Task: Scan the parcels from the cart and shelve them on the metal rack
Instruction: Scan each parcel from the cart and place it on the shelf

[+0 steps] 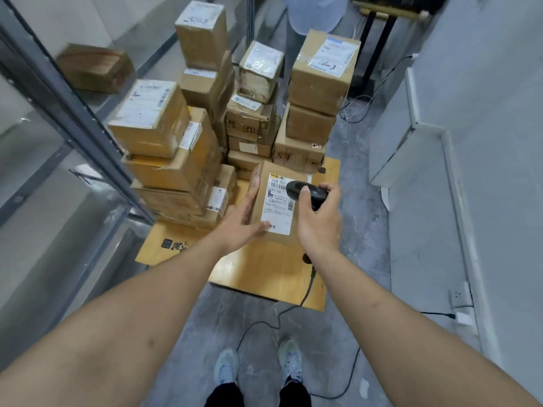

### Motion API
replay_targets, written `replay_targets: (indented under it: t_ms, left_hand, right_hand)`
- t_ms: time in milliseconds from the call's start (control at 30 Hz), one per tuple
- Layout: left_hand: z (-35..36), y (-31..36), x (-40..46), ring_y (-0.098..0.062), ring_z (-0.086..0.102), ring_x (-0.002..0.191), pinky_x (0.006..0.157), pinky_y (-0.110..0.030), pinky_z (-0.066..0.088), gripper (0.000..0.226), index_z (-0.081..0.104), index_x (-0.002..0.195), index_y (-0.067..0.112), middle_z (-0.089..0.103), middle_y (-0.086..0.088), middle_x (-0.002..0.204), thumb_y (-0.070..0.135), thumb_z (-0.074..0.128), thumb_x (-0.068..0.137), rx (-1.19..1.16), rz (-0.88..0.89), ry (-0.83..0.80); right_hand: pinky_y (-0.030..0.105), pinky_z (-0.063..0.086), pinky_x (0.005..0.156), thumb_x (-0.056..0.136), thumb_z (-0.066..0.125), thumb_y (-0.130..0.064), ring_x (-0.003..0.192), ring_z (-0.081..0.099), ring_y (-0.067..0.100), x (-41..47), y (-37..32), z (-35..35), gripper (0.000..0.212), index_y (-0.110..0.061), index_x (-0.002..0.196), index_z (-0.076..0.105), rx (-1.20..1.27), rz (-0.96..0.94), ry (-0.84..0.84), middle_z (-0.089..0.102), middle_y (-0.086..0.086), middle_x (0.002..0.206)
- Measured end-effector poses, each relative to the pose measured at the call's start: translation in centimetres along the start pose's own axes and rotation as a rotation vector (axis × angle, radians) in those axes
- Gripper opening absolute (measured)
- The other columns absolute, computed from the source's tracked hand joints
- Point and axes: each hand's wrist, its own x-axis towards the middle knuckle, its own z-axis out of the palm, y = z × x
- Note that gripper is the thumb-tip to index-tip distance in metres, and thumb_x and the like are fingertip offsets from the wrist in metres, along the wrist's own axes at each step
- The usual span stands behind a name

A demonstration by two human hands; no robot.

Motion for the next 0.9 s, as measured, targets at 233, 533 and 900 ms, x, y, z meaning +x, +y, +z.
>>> replay_targets:
  t_ms: [233,533,900]
  left_hand:
    - [-2.7,2.3,-3.4,-0.01,0.039,0.15,0.126,-0.047,0.033,0.106,0.001,0.157,0.067,0.042,0.013,0.163,0.017,0.074,0.098,-0.048,0.121,-0.038]
    - [-2.8,3.1,-7.2,-0.013,0.043,0.149,0.123,-0.053,0.037,0.109,-0.001,0.154,0.071,0.042,0.011,0.163,0.017,0.075,0.097,-0.105,0.195,0.044]
    - [2.4,2.6,-14.5,-0.023,0.043,0.147,0.121,-0.062,0.034,0.108,0.001,0.15,0.077,0.044,-0.001,0.161,0.039,0.08,0.087,-0.162,0.134,0.335]
  right_hand:
    - [0.034,0.043,0.077,0.104,0.049,-0.053,0.094,0.062,0.011,-4.3,-3.7,-1.3,0.025,-0.037,0.123,0.043,0.021,-0.024,0.12,0.065,-0.014,0.105]
    - [0.036,0.049,0.085,0.106,0.05,-0.048,0.09,0.059,0.005,-8.3,-5.3,-3.9,0.028,-0.032,0.128,0.043,0.034,-0.084,0.11,0.055,-0.023,0.092]
    - [0.029,0.048,0.072,0.105,0.051,-0.05,0.089,0.06,0.005,-12.0,-3.9,-9.0,0.027,-0.034,0.126,0.043,0.024,-0.289,-0.091,0.06,-0.016,0.102]
